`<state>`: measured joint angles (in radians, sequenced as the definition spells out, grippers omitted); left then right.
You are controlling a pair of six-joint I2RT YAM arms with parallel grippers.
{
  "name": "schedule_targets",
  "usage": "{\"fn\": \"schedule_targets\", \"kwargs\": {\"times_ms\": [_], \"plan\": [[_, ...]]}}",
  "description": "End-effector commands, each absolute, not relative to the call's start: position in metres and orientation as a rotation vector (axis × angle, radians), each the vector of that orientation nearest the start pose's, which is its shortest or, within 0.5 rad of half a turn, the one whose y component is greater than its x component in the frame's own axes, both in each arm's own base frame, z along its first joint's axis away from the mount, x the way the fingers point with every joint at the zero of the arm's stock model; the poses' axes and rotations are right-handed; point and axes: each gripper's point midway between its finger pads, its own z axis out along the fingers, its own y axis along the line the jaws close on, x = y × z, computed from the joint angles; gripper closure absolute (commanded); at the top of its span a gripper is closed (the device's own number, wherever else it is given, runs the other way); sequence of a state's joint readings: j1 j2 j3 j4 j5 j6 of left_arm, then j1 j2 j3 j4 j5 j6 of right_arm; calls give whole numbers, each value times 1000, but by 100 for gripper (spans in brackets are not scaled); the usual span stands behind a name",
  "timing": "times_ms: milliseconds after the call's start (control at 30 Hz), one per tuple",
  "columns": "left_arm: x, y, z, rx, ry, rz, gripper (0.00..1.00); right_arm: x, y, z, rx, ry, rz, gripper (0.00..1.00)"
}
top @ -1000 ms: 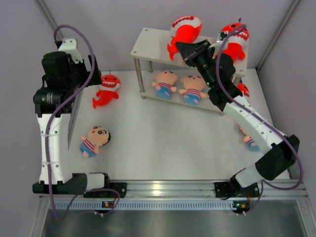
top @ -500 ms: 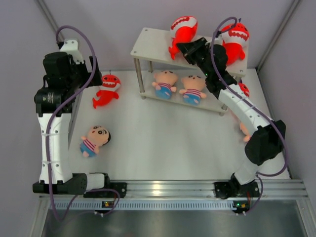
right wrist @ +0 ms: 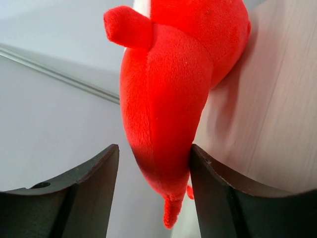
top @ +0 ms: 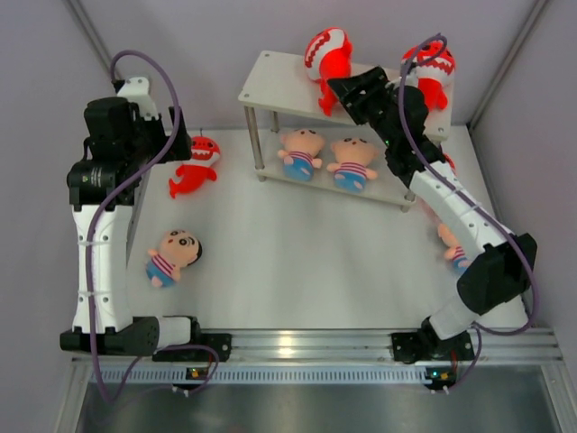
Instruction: Place and organize the stuffed toys onto the shelf
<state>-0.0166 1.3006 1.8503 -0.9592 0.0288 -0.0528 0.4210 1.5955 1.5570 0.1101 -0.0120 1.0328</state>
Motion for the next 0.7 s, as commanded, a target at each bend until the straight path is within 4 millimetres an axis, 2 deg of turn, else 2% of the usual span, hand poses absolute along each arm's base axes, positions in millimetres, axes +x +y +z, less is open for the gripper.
{"fn": "schedule_targets", "kwargs": {"times_ms": [0,33,200,333,400,433,467,533,600,633,667], "plan": [[339,-17,413,-5,1969,-100,2,437,229,470,446,1428,1182,41],[340,-17,413,-2,1969,-104,2,430,228,475,436,1417,1186,40],[341,-21,411,4,1977,-126,2,415,219,475,460,1401,1148,36],[341,-23,410,9,1977,-138,2,412,214,472,486,1394,1141,33],[341,-23,412,9,1974,-136,2,415,217,469,487,1412,1143,30],[341,-23,411,9,1975,-140,2,423,219,461,496,1432,1139,30],[340,-23,412,12,1972,-141,2,425,220,463,502,1431,1145,30],[339,-24,413,15,1970,-145,2,436,225,454,505,1459,1136,30],[338,-23,414,16,1966,-134,2,438,230,460,482,1462,1150,29],[338,-22,414,17,1966,-131,2,446,234,451,486,1490,1142,29],[339,-21,414,15,1967,-126,2,447,237,459,467,1480,1152,29]]}}
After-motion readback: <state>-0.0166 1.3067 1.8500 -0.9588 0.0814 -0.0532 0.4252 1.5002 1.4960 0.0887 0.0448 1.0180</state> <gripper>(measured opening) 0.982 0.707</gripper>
